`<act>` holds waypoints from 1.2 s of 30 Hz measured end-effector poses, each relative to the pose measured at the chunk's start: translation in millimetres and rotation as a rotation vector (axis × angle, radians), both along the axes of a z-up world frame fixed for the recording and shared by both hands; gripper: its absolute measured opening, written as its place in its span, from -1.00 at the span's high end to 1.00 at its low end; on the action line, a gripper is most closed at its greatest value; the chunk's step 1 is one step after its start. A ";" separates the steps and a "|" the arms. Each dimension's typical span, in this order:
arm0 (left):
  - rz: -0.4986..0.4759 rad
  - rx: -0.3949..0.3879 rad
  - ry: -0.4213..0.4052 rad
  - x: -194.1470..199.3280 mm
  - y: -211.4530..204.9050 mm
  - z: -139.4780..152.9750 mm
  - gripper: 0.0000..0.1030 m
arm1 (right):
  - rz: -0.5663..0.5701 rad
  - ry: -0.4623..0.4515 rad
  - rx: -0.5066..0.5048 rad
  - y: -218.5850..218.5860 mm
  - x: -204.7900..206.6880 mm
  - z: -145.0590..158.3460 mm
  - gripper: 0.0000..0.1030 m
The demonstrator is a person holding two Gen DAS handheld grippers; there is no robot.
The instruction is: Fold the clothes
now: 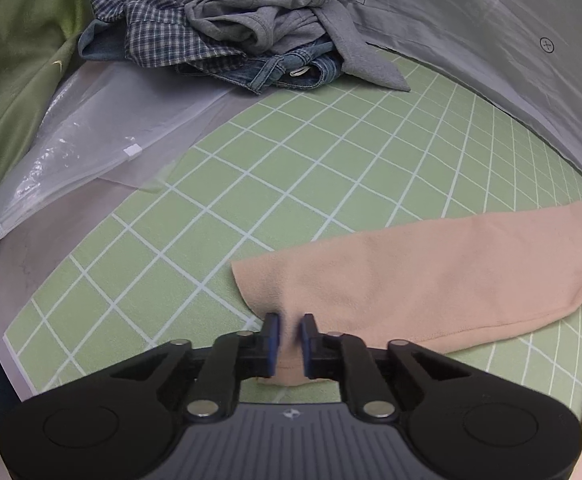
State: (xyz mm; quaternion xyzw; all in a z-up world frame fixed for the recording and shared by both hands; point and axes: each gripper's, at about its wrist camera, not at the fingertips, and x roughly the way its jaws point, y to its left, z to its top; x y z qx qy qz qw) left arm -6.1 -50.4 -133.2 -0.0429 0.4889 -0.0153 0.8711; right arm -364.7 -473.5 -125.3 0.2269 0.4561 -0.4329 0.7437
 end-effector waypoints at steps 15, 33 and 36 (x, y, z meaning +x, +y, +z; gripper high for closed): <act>-0.079 -0.131 -0.094 -47.7 -77.1 56.7 0.93 | 0.075 -0.063 -0.001 -52.7 7.1 10.6 -1.00; -0.531 -0.303 -0.043 -102.6 -304.4 90.1 0.00 | -0.046 -0.195 -0.017 -152.4 -13.9 13.4 -1.00; -0.440 -0.222 -0.060 -96.3 -292.0 89.4 -0.32 | -0.001 -0.198 -0.032 -153.9 -0.6 16.1 -1.00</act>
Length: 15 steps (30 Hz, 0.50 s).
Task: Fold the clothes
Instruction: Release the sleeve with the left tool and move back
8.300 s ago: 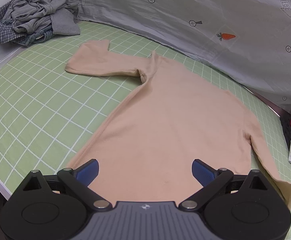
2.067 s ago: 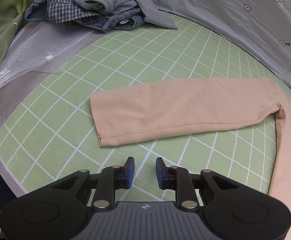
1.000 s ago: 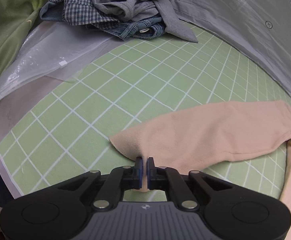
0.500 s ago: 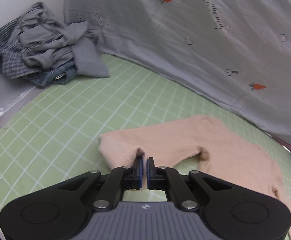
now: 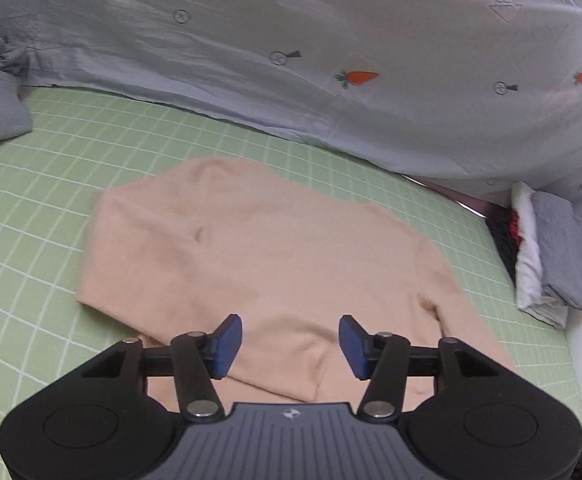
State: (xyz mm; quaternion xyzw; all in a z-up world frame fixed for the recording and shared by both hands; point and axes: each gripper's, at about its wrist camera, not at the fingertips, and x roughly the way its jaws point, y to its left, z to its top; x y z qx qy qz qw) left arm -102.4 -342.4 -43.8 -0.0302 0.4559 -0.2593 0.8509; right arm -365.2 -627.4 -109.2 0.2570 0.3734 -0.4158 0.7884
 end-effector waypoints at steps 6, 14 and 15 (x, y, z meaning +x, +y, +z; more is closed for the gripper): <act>0.242 0.134 0.033 21.4 65.0 -12.3 -0.57 | 0.135 0.000 -0.001 19.5 48.6 0.7 -1.00; 0.311 0.218 0.081 31.9 136.6 -32.9 -0.74 | 0.266 0.011 0.024 74.4 122.0 -8.1 -1.00; 0.309 0.223 0.093 35.2 142.6 -36.4 -0.77 | 0.285 0.023 0.029 82.3 131.3 -10.2 -1.00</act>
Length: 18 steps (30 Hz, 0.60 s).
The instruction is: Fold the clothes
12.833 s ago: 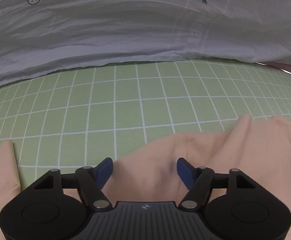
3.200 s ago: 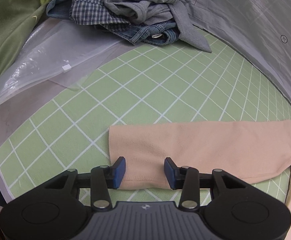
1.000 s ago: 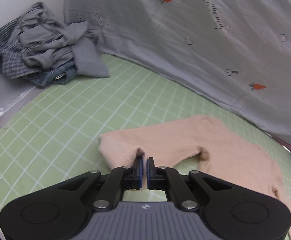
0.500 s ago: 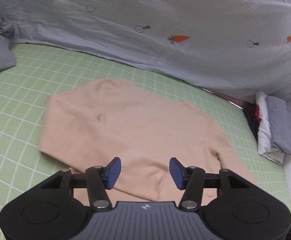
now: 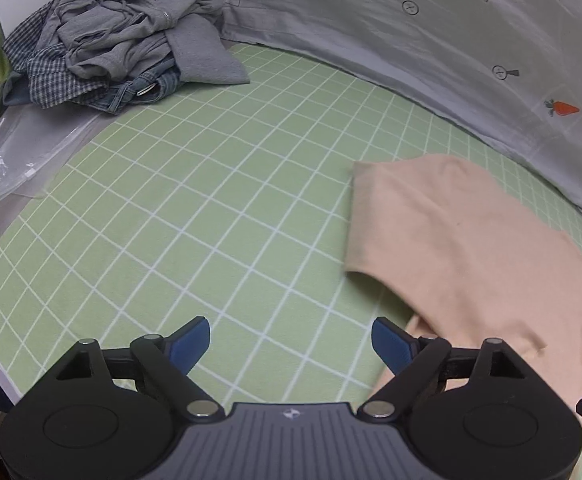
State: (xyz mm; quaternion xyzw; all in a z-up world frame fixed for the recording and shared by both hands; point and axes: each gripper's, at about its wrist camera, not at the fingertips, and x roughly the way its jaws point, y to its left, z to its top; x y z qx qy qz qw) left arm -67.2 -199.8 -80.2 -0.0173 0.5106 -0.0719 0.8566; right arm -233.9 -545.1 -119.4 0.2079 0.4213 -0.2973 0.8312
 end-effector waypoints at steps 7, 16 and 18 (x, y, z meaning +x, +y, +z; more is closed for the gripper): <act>-0.026 -0.002 0.079 34.9 22.0 -21.3 -0.81 | 0.043 0.082 -0.029 54.0 48.9 -10.5 -0.92; -0.118 -0.002 0.095 74.3 4.7 -35.5 -0.81 | 0.049 0.036 0.012 75.8 77.5 -13.1 -0.26; -0.139 -0.002 0.097 74.4 0.6 -36.5 -0.81 | 0.076 0.054 0.000 78.2 84.5 -16.7 0.01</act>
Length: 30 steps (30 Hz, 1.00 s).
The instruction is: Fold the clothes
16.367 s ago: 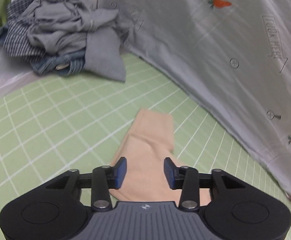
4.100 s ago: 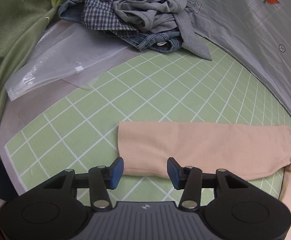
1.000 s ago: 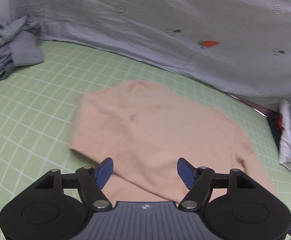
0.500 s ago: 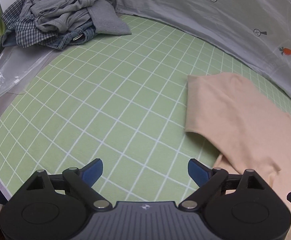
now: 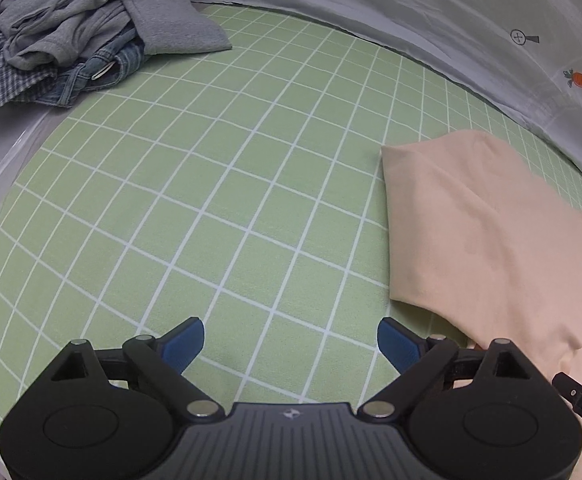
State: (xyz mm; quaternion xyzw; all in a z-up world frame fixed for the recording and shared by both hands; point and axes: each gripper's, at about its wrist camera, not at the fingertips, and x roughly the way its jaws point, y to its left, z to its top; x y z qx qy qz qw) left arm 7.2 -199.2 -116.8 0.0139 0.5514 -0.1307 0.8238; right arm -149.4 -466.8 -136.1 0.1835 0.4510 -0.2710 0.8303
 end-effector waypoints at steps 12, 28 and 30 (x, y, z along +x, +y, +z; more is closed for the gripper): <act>0.005 0.016 -0.035 -11.9 -8.0 11.5 -0.81 | 0.128 -0.071 -0.025 -4.2 -1.7 12.9 0.96; 0.068 0.098 -0.129 -63.3 -50.0 42.4 -0.81 | -0.158 -0.266 -0.195 -192.5 -70.6 65.0 0.96; 0.094 0.114 -0.127 -66.4 -53.3 42.7 -0.81 | -0.222 -0.254 -0.234 -223.9 -83.6 62.5 0.96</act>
